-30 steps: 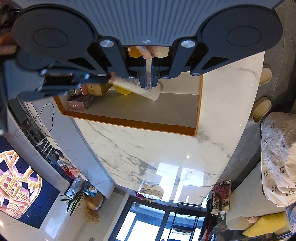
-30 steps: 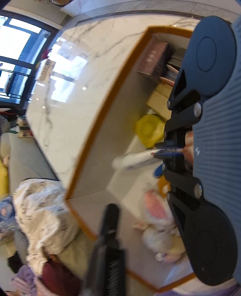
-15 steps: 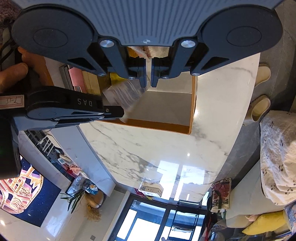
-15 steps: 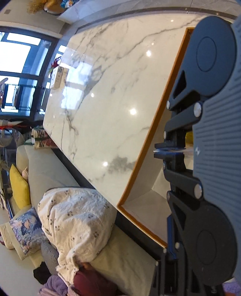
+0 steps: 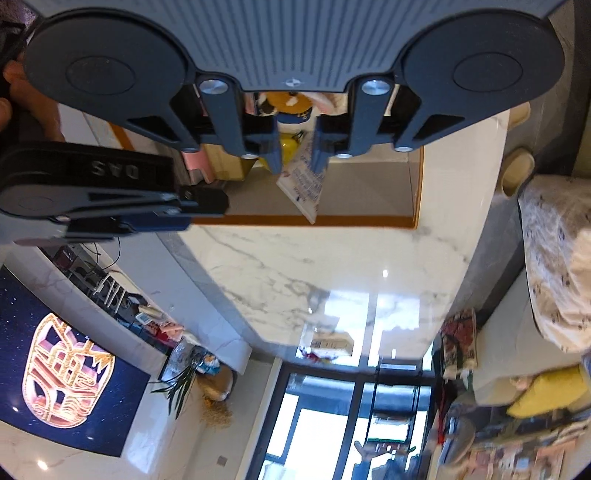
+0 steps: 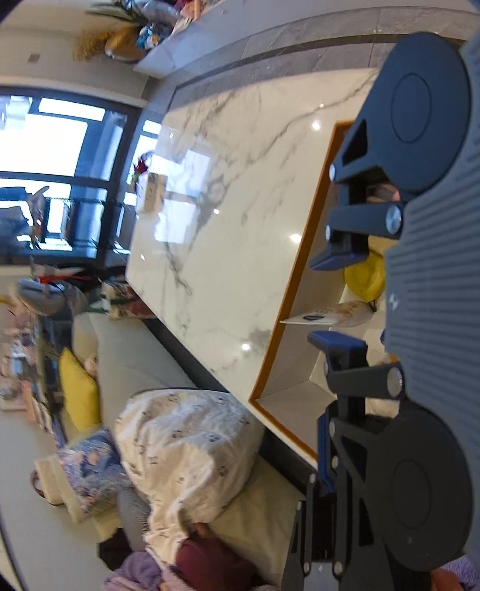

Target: Organize objects

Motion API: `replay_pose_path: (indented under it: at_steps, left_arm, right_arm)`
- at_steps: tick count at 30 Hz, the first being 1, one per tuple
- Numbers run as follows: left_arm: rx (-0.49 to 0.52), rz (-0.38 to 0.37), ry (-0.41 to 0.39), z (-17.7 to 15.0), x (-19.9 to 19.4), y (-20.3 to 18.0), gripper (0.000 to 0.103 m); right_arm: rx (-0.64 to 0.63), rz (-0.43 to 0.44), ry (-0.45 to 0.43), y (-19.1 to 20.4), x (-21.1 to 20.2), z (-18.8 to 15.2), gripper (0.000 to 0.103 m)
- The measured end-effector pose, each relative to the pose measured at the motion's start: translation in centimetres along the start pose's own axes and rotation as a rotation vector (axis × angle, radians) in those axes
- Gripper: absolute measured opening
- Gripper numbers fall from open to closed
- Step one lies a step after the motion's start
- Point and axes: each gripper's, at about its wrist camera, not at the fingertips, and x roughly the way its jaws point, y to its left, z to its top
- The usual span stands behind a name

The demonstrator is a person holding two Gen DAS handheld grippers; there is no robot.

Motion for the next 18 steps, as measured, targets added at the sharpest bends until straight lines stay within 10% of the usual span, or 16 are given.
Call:
replay_pose_path:
  at_steps: [11,18]
  left_arm:
    - [0.078,0.025,-0.156,-1.3,-5.5,-3.4,0.067]
    - [0.049,0.068,-0.179,-4.0,-6.9,-3.3,0.069]
  right_arm:
    - [0.079,-0.093,-0.113,0.4,-8.5,-4.1,0.071]
    - [0.126,-0.138,-0.133,1.1,-11.1,-7.4,0.081]
